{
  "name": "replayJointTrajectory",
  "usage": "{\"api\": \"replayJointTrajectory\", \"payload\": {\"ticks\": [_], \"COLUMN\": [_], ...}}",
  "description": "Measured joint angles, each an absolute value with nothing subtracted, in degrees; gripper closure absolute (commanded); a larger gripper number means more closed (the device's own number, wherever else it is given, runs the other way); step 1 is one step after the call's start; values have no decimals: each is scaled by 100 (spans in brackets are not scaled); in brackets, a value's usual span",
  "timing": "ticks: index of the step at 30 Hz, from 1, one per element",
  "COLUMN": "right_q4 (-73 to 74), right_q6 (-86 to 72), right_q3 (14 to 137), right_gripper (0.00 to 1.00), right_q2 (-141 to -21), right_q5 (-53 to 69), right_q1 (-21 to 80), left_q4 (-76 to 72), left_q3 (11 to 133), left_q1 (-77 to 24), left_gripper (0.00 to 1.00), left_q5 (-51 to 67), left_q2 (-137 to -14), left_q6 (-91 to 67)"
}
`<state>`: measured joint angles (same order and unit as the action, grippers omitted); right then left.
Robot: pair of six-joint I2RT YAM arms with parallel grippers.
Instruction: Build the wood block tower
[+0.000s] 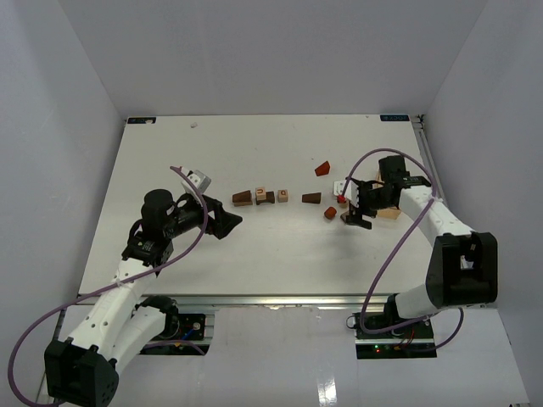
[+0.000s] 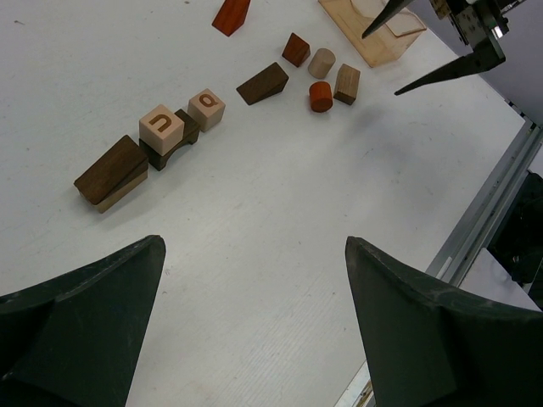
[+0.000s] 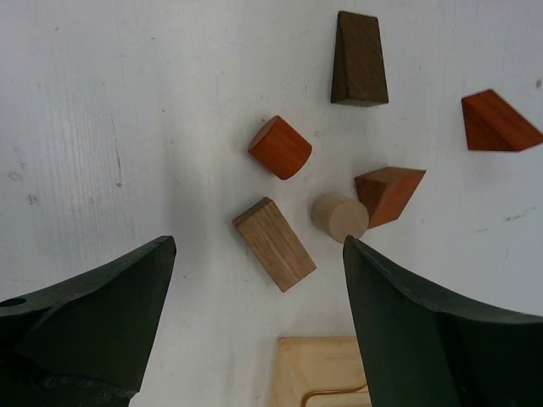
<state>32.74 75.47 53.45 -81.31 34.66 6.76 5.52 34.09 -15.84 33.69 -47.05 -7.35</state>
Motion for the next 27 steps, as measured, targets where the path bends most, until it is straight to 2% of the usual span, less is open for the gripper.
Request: {"api": "replayJointTrajectory", "payload": {"ticks": [6, 10, 19, 27], "right_q4": [4497, 4875, 5252, 5256], "right_q6": [9536, 10182, 10678, 10683], "right_q3": [6783, 6921, 6914, 6914], "right_gripper": [21, 23, 34, 38], "right_q2": [-9181, -9570, -9944, -10394], "right_q5": [3440, 3262, 3062, 3002], "right_q1": [674, 674, 676, 676], "left_q4": [555, 554, 552, 554], "left_q3": [3409, 3409, 3409, 3409], "left_q1": [-1584, -1584, -1584, -1584], "left_gripper": [2, 2, 2, 2], "left_q5": [3374, 3387, 3446, 3476], "left_q2": [-4699, -4671, -4611, -4595], "left_q6": [-735, -735, -735, -735]}}
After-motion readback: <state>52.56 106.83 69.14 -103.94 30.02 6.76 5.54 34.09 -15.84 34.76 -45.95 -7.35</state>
